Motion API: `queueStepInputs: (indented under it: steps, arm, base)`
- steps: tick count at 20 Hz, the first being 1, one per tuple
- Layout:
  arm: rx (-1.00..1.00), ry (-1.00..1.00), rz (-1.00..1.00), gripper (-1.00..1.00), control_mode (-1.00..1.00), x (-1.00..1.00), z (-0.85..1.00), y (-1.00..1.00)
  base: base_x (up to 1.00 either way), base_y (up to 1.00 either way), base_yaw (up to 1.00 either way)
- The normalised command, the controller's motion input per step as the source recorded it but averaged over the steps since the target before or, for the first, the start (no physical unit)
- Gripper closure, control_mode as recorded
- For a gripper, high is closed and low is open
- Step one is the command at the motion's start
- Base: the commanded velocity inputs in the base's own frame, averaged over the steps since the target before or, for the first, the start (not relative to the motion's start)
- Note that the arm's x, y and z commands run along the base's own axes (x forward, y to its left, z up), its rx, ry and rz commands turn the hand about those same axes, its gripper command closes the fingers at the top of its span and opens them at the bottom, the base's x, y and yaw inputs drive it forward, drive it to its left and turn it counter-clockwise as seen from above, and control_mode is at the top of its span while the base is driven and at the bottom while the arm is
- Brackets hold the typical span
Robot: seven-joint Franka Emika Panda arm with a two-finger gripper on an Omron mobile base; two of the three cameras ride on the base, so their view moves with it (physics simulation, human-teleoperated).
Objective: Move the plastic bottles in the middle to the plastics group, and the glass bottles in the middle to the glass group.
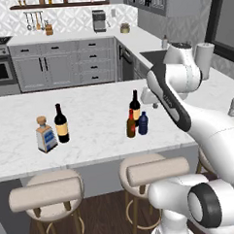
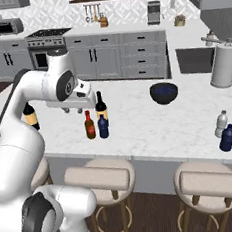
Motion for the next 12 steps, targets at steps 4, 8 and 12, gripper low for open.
queueStepInputs:
  steps: [4, 8, 12]
  arm:
    - [0.0, -0.03, 0.0, -1.0, -1.0, -0.13, -0.03, 0.0]
    - [0.0, 0.0, 0.06, -1.0, -1.0, -0.23, -0.29, -0.11]
    - [0.0, 0.0, 0.13, -1.0, -1.0, 0.24, -0.42, -0.35]
  base:
    - [0.0, 0.0, 0.0]
    - [0.0, 0.0, 0.0]
    - [0.0, 0.0, 0.0]
